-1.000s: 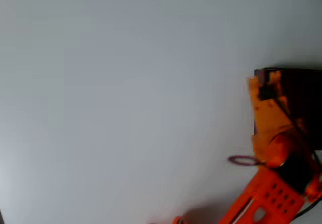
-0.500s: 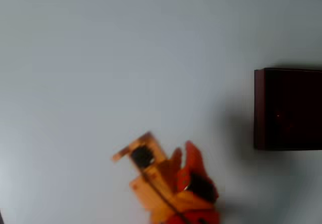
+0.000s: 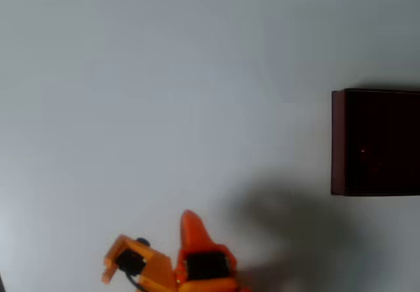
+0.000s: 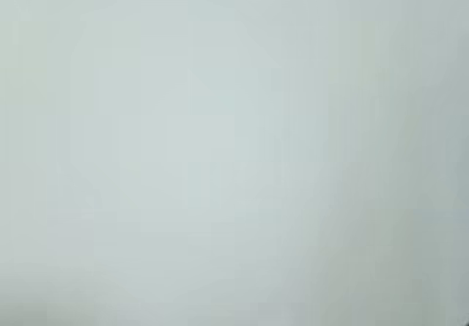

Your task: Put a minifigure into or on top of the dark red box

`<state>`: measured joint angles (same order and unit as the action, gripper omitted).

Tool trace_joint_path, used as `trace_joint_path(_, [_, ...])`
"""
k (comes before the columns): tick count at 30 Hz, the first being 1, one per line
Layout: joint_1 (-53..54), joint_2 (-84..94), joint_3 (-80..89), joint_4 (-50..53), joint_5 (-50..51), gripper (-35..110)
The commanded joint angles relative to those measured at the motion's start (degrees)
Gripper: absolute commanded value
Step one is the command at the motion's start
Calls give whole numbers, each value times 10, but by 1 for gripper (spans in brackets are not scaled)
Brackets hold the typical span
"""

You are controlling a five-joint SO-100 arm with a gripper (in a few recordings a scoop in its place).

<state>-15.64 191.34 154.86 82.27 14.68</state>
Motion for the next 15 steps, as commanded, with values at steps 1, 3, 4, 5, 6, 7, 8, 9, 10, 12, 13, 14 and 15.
trace_joint_path(1, [-39,6,36,-34,-69,0])
trace_joint_path(3, [-75,7,49,-26,-99,0])
trace_joint_path(4, [-85,8,62,-17,-95,0])
trace_joint_path(5, [-99,8,77,-13,-99,0])
trace_joint_path(6, [-118,9,93,-23,-124,0])
trace_joint_path(7, [-132,9,106,-33,-142,0])
trace_joint_path(8, [-134,9,121,-41,-134,0])
trace_joint_path(9, [-141,10,138,-57,-123,0])
trace_joint_path(10, [-147,10,152,-71,-119,0])
trace_joint_path(12, [-153,10,164,-58,-98,0])
trace_joint_path(13, [-157,11,169,-49,-87,0])
trace_joint_path(14, [-164,12,173,-51,-90,0])
trace_joint_path(15, [-165,12,176,-54,-96,0])
